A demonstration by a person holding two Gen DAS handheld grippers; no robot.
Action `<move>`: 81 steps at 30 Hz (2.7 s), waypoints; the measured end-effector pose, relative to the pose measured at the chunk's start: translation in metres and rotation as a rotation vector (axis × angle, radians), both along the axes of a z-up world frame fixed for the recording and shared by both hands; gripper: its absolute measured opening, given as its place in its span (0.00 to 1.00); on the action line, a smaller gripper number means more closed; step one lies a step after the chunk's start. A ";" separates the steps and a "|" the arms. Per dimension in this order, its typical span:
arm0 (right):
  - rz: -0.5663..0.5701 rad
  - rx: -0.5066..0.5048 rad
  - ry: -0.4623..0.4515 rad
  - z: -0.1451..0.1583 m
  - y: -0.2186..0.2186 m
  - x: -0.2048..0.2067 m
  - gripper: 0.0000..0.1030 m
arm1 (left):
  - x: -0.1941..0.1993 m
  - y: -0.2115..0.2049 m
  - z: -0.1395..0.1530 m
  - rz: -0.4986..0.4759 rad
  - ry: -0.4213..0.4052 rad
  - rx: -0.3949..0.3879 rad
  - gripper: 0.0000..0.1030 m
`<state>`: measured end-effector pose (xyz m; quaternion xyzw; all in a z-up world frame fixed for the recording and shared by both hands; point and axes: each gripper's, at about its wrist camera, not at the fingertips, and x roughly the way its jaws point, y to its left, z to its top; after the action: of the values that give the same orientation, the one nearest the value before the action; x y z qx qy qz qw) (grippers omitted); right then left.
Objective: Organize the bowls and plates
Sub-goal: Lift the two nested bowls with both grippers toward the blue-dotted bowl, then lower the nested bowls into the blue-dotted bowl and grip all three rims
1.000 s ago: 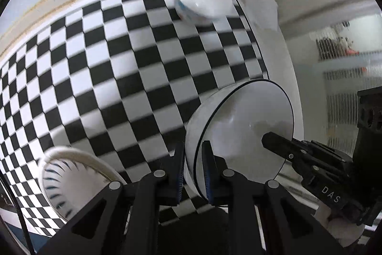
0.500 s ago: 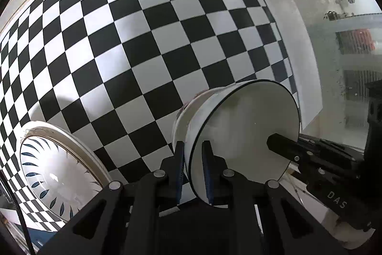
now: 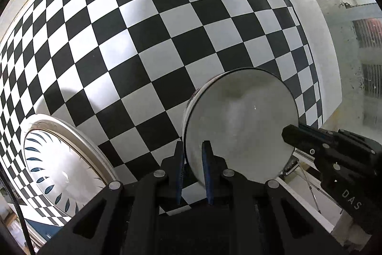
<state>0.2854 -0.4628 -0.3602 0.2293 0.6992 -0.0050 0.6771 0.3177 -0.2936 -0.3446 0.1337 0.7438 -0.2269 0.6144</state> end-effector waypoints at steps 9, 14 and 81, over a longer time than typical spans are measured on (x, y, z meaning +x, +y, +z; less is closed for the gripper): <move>0.008 0.003 0.000 0.001 -0.003 -0.002 0.11 | 0.000 -0.001 0.000 0.012 -0.002 -0.003 0.12; 0.009 0.006 0.004 0.001 -0.003 -0.002 0.11 | 0.000 0.001 0.001 0.015 0.000 -0.005 0.12; -0.019 0.033 -0.129 -0.003 -0.056 0.260 0.11 | 0.202 -0.059 0.039 0.203 -0.212 -0.097 0.13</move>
<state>0.5458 -0.5185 -0.3627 0.2470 0.6519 0.0148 0.7168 0.5202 -0.3527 -0.3052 0.0511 0.6727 -0.1841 0.7148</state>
